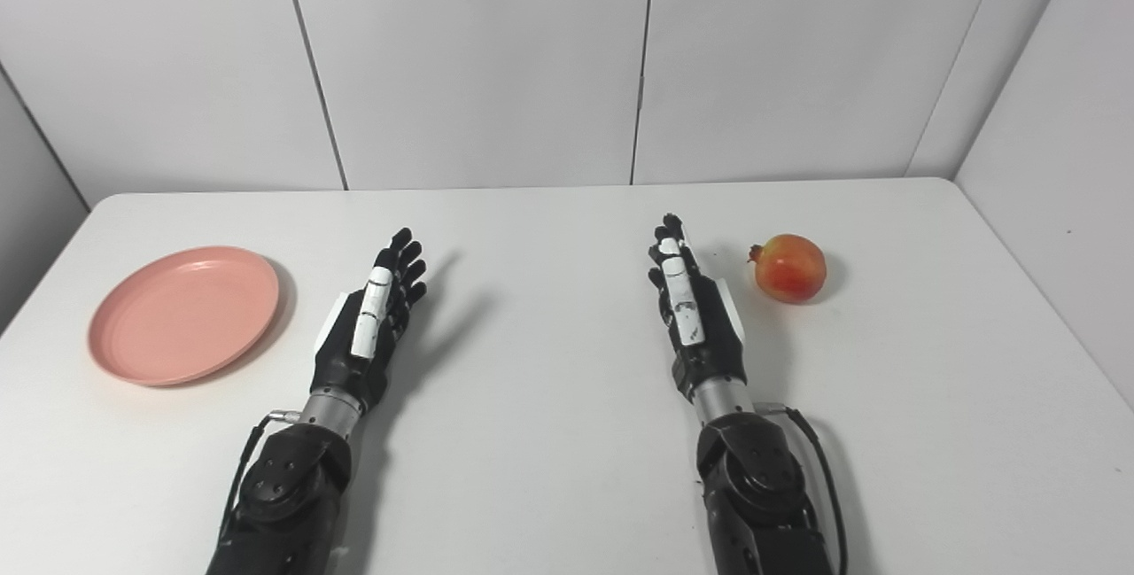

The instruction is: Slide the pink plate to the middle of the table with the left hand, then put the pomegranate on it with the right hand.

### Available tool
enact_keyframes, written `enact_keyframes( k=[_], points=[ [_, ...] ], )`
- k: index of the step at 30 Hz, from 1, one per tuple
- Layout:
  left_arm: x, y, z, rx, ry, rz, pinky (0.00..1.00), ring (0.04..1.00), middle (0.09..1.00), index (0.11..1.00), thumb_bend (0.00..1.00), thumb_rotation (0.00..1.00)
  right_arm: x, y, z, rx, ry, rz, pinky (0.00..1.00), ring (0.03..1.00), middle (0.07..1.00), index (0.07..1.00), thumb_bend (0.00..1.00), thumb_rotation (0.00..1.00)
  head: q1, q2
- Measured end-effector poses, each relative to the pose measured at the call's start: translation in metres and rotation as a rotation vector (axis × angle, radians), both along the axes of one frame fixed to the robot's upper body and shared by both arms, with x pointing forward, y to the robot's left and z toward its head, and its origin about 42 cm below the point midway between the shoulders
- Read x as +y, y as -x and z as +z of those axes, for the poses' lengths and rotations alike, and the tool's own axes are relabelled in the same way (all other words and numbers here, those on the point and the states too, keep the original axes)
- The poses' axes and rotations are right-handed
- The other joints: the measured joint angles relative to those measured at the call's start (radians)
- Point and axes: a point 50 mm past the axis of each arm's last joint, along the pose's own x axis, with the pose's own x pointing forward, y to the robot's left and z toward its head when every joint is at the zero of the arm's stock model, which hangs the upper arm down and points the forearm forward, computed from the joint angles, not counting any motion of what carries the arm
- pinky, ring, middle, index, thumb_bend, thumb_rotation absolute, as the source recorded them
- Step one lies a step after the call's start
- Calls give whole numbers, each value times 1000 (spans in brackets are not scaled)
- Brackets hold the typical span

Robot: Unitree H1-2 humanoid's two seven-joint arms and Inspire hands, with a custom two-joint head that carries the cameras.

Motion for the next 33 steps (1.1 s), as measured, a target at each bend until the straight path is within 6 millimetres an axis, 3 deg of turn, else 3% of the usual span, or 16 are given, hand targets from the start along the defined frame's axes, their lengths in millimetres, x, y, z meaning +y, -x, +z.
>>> enact_keyframes(
  k=[16, 21, 32, 33],
  points=[
    [0, 0, -2, 6, -1, 0, 993, 1000, 1000, 1000, 585, 1000, 2, 1, 3, -12, -6, 1, 1000, 1000, 1000, 1000, 681, 922, 12, -9],
    [0, 0, -2, 2, 5, 1, 1000, 1000, 1000, 1000, 594, 1000, 6, 6, 15, -57, -4, 3, 1000, 1000, 1000, 1000, 656, 926, 11, -20],
    [4, 12, 2, -26, 49, 0, 1000, 1000, 1000, 1000, 596, 1000, 7, 28, 7, -46, -30, -26, 1000, 1000, 1000, 1000, 632, 920, 31, -29],
    [5, 15, 2, -25, 54, 1, 1000, 1000, 1000, 1000, 593, 1000, 7, 30, 6, -44, -34, -28, 1000, 1000, 1000, 1000, 632, 905, 56, -32]
  ],
)
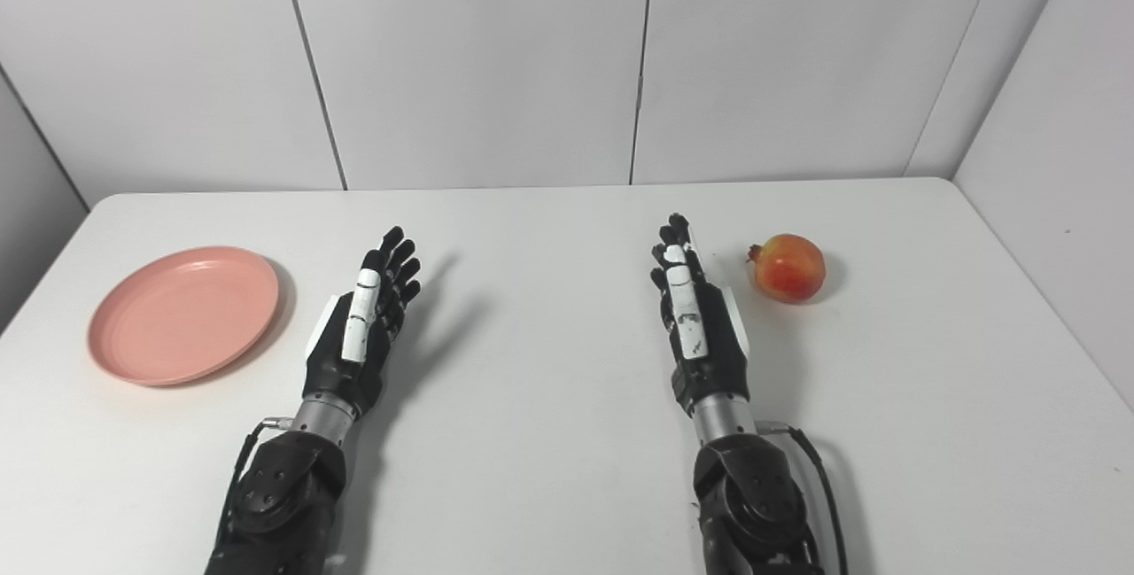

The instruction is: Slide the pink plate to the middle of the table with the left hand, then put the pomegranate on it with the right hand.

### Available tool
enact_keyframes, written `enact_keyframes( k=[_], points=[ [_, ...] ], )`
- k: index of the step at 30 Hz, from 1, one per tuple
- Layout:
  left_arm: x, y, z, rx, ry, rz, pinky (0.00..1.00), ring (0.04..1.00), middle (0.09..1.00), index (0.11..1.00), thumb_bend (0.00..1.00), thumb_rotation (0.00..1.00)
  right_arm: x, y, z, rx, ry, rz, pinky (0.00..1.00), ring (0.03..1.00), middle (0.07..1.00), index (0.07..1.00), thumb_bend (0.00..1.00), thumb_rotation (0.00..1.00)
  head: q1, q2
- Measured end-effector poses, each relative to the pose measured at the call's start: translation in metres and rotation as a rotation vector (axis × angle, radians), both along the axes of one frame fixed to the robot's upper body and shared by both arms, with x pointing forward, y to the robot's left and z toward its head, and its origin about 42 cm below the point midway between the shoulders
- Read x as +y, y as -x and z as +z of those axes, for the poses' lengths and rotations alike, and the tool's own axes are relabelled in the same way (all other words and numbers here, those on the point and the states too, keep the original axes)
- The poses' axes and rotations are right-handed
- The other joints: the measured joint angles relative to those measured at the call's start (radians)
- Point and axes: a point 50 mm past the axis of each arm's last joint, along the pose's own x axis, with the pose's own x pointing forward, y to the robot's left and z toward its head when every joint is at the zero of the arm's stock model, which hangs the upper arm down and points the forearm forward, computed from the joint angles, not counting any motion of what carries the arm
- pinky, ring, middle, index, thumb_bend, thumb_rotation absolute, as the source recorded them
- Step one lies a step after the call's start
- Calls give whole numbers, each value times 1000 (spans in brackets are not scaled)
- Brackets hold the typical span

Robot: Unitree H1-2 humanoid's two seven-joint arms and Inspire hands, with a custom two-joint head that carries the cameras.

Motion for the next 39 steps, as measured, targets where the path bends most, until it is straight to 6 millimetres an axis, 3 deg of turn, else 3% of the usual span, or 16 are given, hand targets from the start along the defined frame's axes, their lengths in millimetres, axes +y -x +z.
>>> enact_keyframes(
  k=[10, 12, 14, 16, 18, 26, 39],
  points=[
    [1, 10, 0, -8, -1, 0, 1000, 1000, 1000, 1000, 584, 1000, -5, 11, -11, 32, -1, -6, 1000, 1000, 1000, 1000, 599, 893, 31, -15],
    [0, 10, 0, -8, -1, -2, 1000, 1000, 1000, 1000, 586, 1000, -7, 11, -14, 40, -4, -4, 1000, 1000, 1000, 1000, 601, 887, 129, -38],
    [-2, 10, 0, -7, -4, -3, 1000, 1000, 1000, 1000, 587, 1000, -11, 10, -19, 56, -1, 1, 1000, 1000, 1000, 1000, 596, 897, 129, -38],
    [-2, 10, -2, -1, -5, 2, 1000, 1000, 1000, 1000, 583, 1000, -16, 10, -22, 66, 12, 9, 1000, 1000, 1000, 1000, 595, 903, 190, -54],
    [-3, 7, -3, 5, -6, 5, 998, 1000, 1000, 1000, 598, 1000, -23, 9, -24, 67, 21, 16, 1000, 1000, 1000, 1000, 594, 904, 288, -90],
    [-3, -19, 14, -19, 25, 58, 1000, 1000, 1000, 1000, 623, 1000, -42, 0, -26, 57, 19, 23, 1000, 1000, 1000, 1000, 625, 864, 376, -137],
    [56, -33, 48, -60, 15, 169, 958, 970, 981, 969, 652, 1000, -47, -4, -26, 43, 17, 32, 1000, 1000, 1000, 1000, 645, 878, 381, -161]
  ],
)
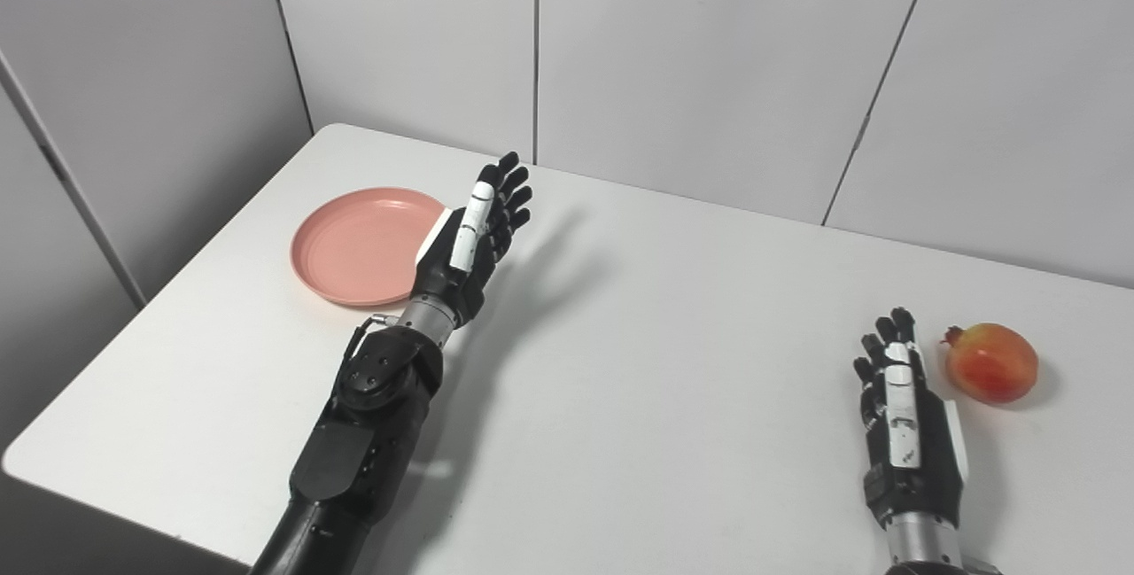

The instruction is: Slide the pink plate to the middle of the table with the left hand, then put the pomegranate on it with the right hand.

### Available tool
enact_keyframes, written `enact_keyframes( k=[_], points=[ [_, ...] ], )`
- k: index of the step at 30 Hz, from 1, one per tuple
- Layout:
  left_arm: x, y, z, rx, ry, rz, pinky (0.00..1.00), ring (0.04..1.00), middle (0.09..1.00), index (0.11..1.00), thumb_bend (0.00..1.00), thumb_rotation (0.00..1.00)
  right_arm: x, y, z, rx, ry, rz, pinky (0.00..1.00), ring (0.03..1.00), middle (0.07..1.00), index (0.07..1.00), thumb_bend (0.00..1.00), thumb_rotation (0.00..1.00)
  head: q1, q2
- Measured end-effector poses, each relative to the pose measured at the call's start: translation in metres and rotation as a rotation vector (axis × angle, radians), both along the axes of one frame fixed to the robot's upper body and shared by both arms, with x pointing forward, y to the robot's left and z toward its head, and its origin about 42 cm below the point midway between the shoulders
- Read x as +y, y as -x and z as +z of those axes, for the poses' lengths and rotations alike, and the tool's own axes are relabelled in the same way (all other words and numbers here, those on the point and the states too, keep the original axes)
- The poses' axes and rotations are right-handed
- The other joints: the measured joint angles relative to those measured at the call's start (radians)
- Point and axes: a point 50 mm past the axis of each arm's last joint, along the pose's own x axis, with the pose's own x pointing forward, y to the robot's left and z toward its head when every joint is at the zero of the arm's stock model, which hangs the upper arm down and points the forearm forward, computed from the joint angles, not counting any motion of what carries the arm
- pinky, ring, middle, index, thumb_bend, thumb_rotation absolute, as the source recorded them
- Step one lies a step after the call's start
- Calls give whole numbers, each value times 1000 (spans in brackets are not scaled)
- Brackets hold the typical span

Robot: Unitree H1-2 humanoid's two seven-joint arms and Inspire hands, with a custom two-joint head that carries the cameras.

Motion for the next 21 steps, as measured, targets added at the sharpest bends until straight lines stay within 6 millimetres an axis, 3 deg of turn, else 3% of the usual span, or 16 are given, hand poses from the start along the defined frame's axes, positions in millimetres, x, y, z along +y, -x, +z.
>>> enact_keyframes(
  k=[7, 16, 21],
  points=[
    [21, -6, 19, -50, -52, 74, 904, 907, 920, 912, 688, 1000, 1, 0, 0, -4, 1, 12, 1000, 1000, 1000, 1000, 641, 870, 5, -3],
    [72, -7, 24, -53, -123, 175, 897, 870, 875, 856, 724, 1000, -1, 0, 0, -5, -9, 12, 1000, 1000, 1000, 1000, 631, 842, 12, 0],
    [89, -6, 24, -66, -141, 233, 896, 853, 844, 819, 749, 1000, -1, 0, 0, -5, -9, 11, 1000, 1000, 1000, 1000, 619, 849, 15, 3]
  ],
)
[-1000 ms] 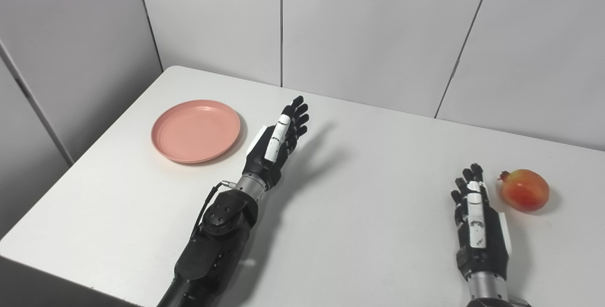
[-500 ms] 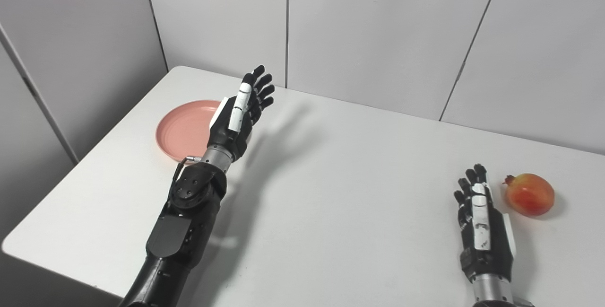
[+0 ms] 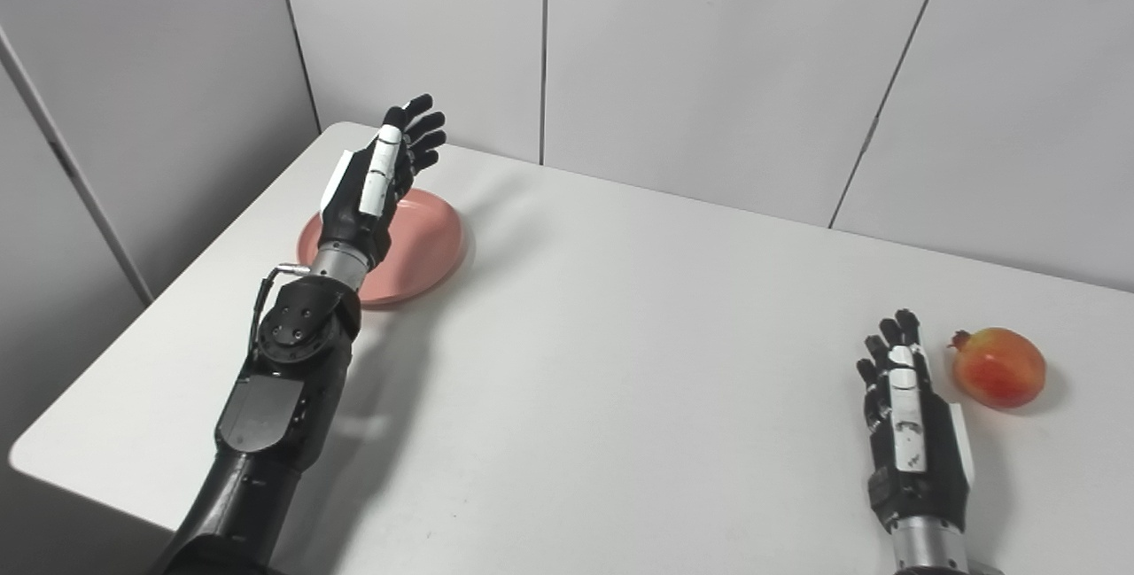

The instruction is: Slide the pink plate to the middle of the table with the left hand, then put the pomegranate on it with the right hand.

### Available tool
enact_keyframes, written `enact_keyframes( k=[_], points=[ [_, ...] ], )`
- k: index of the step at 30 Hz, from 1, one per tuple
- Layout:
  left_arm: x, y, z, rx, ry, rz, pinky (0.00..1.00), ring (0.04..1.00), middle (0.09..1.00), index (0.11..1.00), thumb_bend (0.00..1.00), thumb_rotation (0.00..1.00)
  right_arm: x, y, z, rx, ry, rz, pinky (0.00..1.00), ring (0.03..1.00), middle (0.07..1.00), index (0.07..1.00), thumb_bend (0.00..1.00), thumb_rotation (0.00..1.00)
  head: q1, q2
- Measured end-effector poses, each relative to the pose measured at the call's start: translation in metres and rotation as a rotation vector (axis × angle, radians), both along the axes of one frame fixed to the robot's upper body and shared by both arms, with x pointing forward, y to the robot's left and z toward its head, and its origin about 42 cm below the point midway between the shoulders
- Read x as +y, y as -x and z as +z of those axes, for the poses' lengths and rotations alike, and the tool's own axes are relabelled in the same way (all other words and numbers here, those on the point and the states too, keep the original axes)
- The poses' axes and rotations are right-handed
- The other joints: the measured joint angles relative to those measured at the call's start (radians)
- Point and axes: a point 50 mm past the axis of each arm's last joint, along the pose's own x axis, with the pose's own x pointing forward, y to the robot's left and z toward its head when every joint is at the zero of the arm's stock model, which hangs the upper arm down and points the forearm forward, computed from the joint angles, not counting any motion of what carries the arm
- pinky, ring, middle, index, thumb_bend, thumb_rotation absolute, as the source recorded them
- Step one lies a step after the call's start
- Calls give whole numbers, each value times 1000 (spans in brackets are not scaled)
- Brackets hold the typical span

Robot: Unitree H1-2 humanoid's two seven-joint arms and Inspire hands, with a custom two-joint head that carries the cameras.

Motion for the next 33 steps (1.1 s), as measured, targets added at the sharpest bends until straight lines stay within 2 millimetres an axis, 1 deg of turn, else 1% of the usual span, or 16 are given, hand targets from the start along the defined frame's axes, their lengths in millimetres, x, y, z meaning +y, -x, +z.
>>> enact_keyframes(
  k=[1, 3, 4, 7, 10, 15, 20, 27, 29, 33],
  points=[
    [2, 0, -1, 4, 5, 16, 918, 857, 839, 812, 753, 1000, 0, 0, 0, 0, 0, 0, 1000, 1000, 1000, 1000, 612, 855, 0, -2],
    [6, 1, -2, 4, 12, 39, 928, 860, 841, 814, 751, 1000, 0, 0, 0, -1, 0, 1, 1000, 1000, 1000, 1000, 608, 858, 2, -2],
    [8, 1, -1, 3, 14, 50, 902, 857, 848, 828, 737, 1000, 0, 0, 0, -1, 1, 1, 1000, 1000, 1000, 1000, 609, 854, 3, -2],
    [17, 1, -5, -11, 14, 83, 858, 847, 844, 831, 730, 1000, 0, 0, 0, -1, 1, 1, 1000, 1000, 1000, 1000, 618, 848, 5, -3],
    [28, 2, -7, -12, 21, 125, 846, 840, 845, 834, 721, 1000, 0, 0, 0, 0, 1, 1, 1000, 1000, 1000, 1000, 615, 845, 6, -3],
    [41, 4, -9, -9, 19, 164, 848, 847, 849, 832, 716, 1000, 0, 0, 0, -1, 0, 6, 1000, 1000, 1000, 1000, 589, 854, 12, -2],
    [53, 4, -21, -1, 29, 214, 829, 835, 831, 816, 731, 1000, 0, 0, 0, -4, 3, 12, 1000, 1000, 1000, 1000, 627, 836, 14, -2],
    [73, 10, -21, -33, 42, 302, 818, 829, 829, 821, 715, 1000, -1, 1, 0, -4, 2, 9, 1000, 1000, 1000, 1000, 625, 844, 15, 0],
    [77, 10, -21, -31, 36, 309, 823, 833, 834, 823, 727, 1000, -1, 2, 1, -5, 3, 8, 1000, 1000, 1000, 1000, 634, 847, 17, 0],
    [86, 11, -31, 1, 26, 323, 826, 832, 834, 818, 741, 1000, -2, 4, 1, -9, 2, 5, 1000, 1000, 1000, 1000, 629, 839, 15, -2]
  ],
)
